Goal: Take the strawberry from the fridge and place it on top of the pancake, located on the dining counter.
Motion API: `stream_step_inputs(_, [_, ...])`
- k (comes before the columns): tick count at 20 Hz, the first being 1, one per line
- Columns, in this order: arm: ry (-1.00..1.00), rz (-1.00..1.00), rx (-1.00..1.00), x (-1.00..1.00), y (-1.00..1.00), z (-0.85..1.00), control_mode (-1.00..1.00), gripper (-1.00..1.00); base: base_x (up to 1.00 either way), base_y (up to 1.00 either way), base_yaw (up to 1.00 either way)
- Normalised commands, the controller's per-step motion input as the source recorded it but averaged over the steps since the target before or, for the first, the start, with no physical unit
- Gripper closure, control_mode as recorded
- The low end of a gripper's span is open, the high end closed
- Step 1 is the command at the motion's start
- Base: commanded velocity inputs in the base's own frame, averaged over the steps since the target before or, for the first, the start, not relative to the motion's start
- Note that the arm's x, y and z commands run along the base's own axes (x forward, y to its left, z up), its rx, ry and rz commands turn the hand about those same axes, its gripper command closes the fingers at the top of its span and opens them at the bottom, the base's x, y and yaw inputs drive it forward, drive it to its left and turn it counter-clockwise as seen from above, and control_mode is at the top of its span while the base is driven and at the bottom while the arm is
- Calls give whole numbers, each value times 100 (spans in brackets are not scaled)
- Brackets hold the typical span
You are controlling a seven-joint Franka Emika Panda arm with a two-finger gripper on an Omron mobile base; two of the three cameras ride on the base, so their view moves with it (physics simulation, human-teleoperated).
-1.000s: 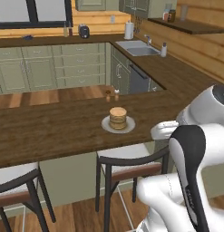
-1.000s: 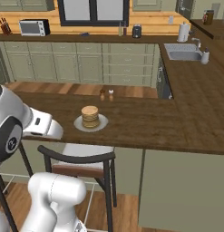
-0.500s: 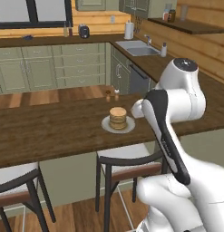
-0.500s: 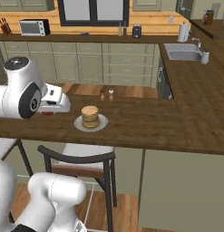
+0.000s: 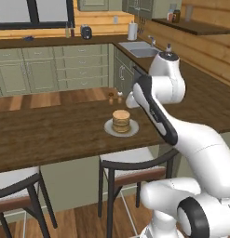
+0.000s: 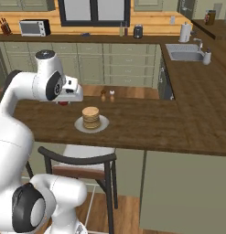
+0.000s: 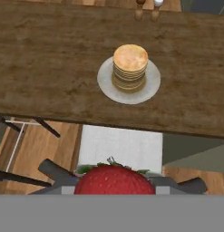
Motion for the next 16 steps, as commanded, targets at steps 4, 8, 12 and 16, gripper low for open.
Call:
stream_step_inputs(4, [1, 0, -4, 100, -11, -48, -100, 100, 0, 0, 0])
stream_step_inputs(8, [0, 0, -4, 100, -3, -56, -100, 100, 0, 0, 0])
stream_step_inputs(12, [0, 0, -4, 100, 0, -49, -100, 100, 0, 0, 0])
stream_step_inputs(16, [3, 5, 0, 88, -8, -28, -100, 100, 0, 0, 0])
